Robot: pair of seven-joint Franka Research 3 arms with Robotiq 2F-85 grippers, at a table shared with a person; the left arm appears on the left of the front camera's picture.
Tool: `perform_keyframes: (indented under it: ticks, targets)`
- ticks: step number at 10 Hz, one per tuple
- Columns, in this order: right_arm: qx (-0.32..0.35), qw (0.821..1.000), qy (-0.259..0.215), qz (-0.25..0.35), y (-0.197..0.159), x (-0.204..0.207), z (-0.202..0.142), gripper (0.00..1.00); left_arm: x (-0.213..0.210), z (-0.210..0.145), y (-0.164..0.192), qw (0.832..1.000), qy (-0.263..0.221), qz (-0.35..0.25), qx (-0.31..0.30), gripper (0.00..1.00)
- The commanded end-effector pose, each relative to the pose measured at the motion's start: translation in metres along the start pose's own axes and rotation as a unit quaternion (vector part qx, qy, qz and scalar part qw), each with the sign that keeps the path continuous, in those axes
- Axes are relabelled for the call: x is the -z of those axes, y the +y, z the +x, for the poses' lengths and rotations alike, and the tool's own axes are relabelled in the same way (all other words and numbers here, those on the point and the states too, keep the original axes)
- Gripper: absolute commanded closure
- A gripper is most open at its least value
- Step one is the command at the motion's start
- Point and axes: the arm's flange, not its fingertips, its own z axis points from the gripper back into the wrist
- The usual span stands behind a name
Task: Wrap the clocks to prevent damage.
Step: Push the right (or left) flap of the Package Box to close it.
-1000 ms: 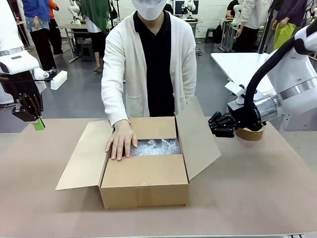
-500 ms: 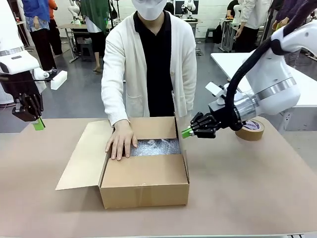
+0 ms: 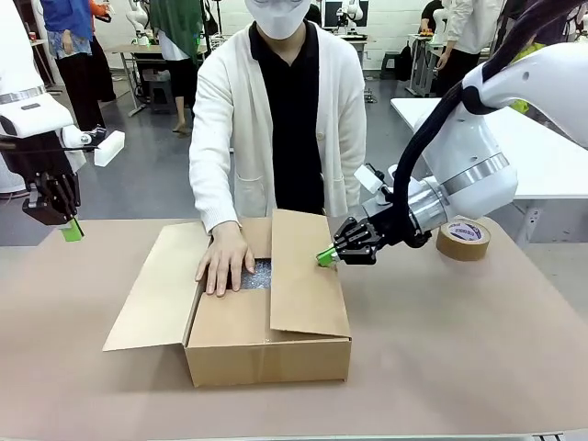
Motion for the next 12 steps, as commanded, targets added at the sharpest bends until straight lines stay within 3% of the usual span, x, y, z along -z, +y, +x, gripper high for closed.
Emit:
perform_keyframes:
  ticks: [1, 5, 7, 12]
  targets:
    - [0.023, 1.0, 0.009, -0.006, -0.011, 0.012, -0.008, 0.99, -0.001, -0.002, 0.001, 1.0, 0.001, -0.001, 0.001, 1.0]
    - [0.037, 0.999, -0.007, -0.005, -0.015, 0.009, -0.023, 0.99, -0.001, -0.002, 0.001, 1.0, 0.001, -0.001, 0.001, 1.0]
    - [0.024, 1.0, -0.005, 0.006, -0.006, 0.003, -0.009, 0.99, -0.001, -0.002, 0.001, 1.0, 0.001, -0.001, 0.001, 1.0]
    - [0.024, 1.0, -0.005, 0.006, -0.006, 0.003, -0.009, 0.99, -0.001, -0.002, 0.001, 1.0, 0.001, -0.001, 0.001, 1.0]
